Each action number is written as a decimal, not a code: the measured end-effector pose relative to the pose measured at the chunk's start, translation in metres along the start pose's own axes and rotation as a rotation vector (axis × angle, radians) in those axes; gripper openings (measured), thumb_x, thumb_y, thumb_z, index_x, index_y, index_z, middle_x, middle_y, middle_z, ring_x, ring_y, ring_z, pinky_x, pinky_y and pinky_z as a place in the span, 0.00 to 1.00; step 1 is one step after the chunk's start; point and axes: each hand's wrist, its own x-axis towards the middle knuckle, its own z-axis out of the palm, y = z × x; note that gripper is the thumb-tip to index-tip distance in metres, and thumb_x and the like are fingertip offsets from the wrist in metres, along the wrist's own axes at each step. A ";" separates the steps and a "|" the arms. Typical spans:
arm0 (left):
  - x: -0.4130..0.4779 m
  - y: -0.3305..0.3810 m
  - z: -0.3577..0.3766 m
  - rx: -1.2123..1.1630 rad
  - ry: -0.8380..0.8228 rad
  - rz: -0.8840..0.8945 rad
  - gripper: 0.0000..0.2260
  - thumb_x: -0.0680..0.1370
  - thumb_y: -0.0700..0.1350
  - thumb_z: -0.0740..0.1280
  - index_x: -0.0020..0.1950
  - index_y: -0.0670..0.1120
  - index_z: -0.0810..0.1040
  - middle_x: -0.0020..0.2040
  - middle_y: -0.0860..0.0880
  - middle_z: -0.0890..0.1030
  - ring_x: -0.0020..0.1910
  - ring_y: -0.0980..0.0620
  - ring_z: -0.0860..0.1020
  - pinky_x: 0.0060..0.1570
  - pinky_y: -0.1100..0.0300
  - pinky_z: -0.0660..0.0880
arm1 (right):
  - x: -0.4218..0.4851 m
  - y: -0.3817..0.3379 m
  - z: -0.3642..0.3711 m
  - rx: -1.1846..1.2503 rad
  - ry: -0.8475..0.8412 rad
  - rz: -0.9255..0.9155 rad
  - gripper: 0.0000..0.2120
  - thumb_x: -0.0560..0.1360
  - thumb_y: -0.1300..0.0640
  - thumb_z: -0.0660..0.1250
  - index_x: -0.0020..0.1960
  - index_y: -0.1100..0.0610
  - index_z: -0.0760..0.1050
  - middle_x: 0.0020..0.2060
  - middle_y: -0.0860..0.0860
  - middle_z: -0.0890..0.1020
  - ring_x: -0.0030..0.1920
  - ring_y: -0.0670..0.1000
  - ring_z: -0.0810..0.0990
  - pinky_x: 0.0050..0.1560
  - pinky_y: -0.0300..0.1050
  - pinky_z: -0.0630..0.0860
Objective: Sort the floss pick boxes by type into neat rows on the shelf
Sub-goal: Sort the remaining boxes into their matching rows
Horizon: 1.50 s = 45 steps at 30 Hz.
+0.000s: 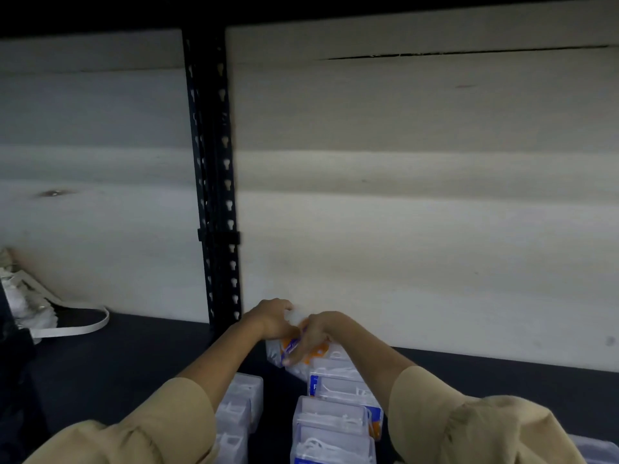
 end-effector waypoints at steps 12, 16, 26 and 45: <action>-0.006 -0.012 -0.011 -0.244 0.173 0.001 0.18 0.68 0.49 0.70 0.58 0.57 0.77 0.60 0.49 0.80 0.55 0.49 0.78 0.55 0.58 0.76 | -0.006 0.012 -0.007 0.284 0.257 -0.024 0.41 0.67 0.50 0.73 0.74 0.53 0.56 0.70 0.56 0.66 0.68 0.58 0.67 0.66 0.50 0.69; -0.010 -0.012 -0.013 -0.355 0.185 -0.038 0.08 0.70 0.42 0.69 0.46 0.50 0.72 0.45 0.45 0.78 0.46 0.45 0.79 0.40 0.54 0.79 | -0.013 0.019 -0.007 0.287 0.291 -0.064 0.30 0.71 0.51 0.69 0.70 0.53 0.66 0.68 0.53 0.68 0.68 0.54 0.66 0.69 0.46 0.65; -0.019 -0.011 -0.019 -0.260 0.252 -0.063 0.13 0.68 0.48 0.73 0.31 0.48 0.70 0.34 0.51 0.75 0.34 0.53 0.73 0.32 0.62 0.68 | -0.017 0.030 -0.008 0.629 0.442 -0.117 0.15 0.65 0.53 0.76 0.45 0.53 0.72 0.52 0.53 0.74 0.57 0.54 0.74 0.53 0.47 0.73; -0.063 -0.029 -0.023 -0.146 0.063 -0.042 0.08 0.70 0.39 0.69 0.45 0.49 0.73 0.43 0.47 0.76 0.35 0.54 0.74 0.31 0.62 0.72 | -0.080 0.045 -0.004 0.891 0.518 -0.146 0.14 0.67 0.53 0.75 0.48 0.53 0.72 0.50 0.55 0.75 0.46 0.52 0.72 0.31 0.39 0.62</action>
